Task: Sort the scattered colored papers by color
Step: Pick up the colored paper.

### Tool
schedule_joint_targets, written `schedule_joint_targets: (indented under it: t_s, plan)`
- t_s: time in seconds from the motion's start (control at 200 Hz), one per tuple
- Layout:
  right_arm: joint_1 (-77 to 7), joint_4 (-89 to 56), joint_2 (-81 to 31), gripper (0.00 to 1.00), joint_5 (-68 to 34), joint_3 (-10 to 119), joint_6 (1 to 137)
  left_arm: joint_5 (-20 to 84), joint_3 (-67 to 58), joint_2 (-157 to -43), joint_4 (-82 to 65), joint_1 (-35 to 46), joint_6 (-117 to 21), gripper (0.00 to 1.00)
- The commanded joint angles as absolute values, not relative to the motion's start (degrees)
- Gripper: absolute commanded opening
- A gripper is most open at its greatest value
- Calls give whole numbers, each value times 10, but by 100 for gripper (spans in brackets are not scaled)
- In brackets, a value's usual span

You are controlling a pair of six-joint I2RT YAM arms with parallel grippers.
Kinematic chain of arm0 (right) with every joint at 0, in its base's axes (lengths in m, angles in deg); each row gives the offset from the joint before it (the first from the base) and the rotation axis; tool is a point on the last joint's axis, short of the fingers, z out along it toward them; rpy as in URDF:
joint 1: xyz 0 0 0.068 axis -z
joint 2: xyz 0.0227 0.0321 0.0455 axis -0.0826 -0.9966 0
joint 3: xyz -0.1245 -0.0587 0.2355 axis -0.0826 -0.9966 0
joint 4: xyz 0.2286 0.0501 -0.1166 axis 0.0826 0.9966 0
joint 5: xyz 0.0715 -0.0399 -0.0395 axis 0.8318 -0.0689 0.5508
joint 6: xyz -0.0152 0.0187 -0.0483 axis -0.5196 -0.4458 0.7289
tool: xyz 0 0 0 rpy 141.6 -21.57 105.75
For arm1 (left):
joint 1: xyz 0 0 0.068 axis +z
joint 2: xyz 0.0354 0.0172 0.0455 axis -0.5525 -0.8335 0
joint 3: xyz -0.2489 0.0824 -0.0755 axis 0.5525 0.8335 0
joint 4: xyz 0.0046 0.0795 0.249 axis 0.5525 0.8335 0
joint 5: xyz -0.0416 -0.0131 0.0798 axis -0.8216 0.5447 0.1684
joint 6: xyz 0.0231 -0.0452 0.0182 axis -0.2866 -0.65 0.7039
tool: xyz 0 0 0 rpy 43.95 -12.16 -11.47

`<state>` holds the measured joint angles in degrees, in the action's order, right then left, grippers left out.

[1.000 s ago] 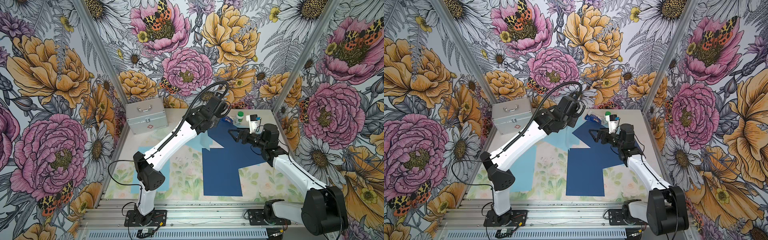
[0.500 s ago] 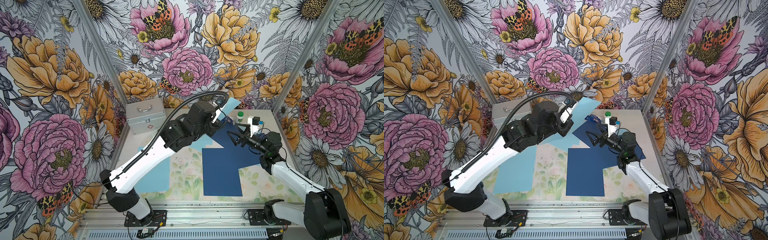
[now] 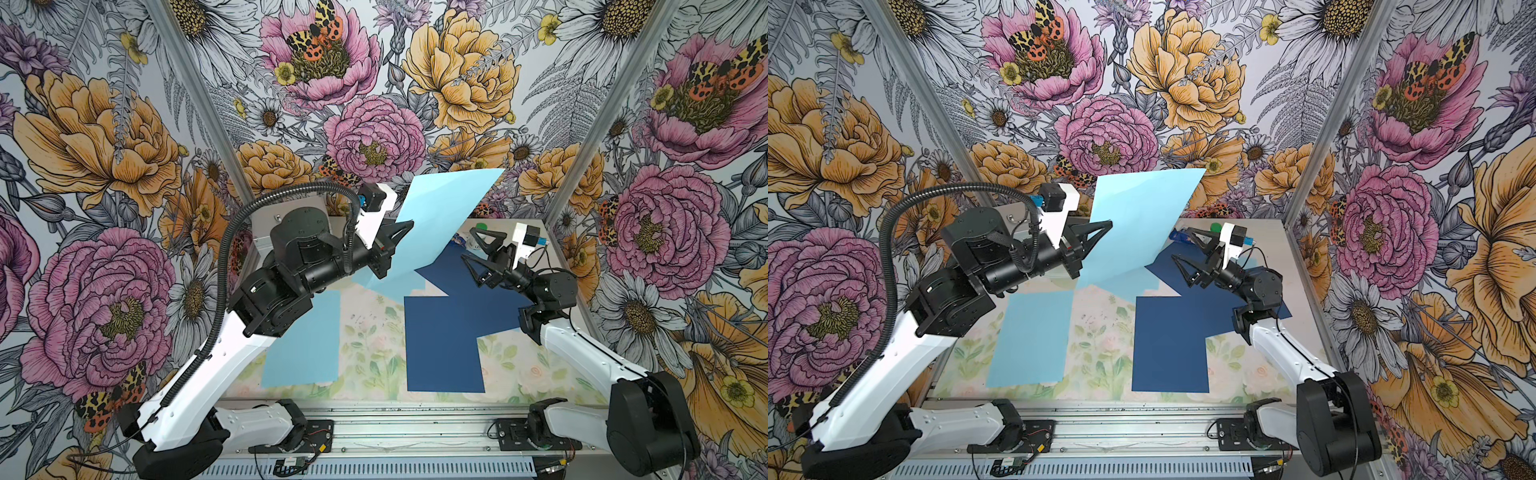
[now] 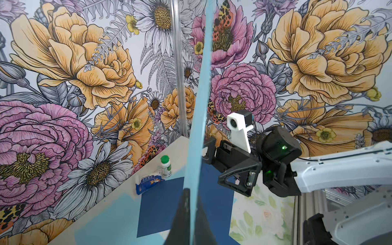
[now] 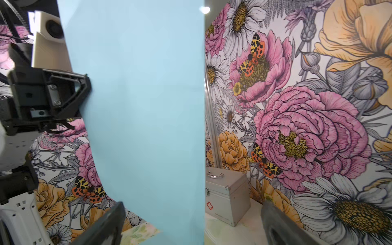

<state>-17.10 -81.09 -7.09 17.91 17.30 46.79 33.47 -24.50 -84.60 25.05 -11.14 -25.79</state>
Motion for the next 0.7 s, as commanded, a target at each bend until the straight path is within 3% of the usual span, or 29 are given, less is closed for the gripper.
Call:
schedule_joint_targets:
  t_s: [0.0,0.185,0.35,0.47,0.696]
  plan:
    - [-178,-840,-80,99,193,199,465,265,-231,-843,227,-100,-279,0]
    - [-179,-844,-112,95,207,236,449,245,-223,-838,218,-92,-286,0]
    - [-182,-845,-144,83,218,267,431,241,-210,-838,200,-78,-300,0]
    - [-185,-845,-147,67,232,280,417,242,-204,-843,193,-64,-311,0]
    - [-185,-834,-133,20,238,280,400,229,-184,-842,162,-30,-340,0]
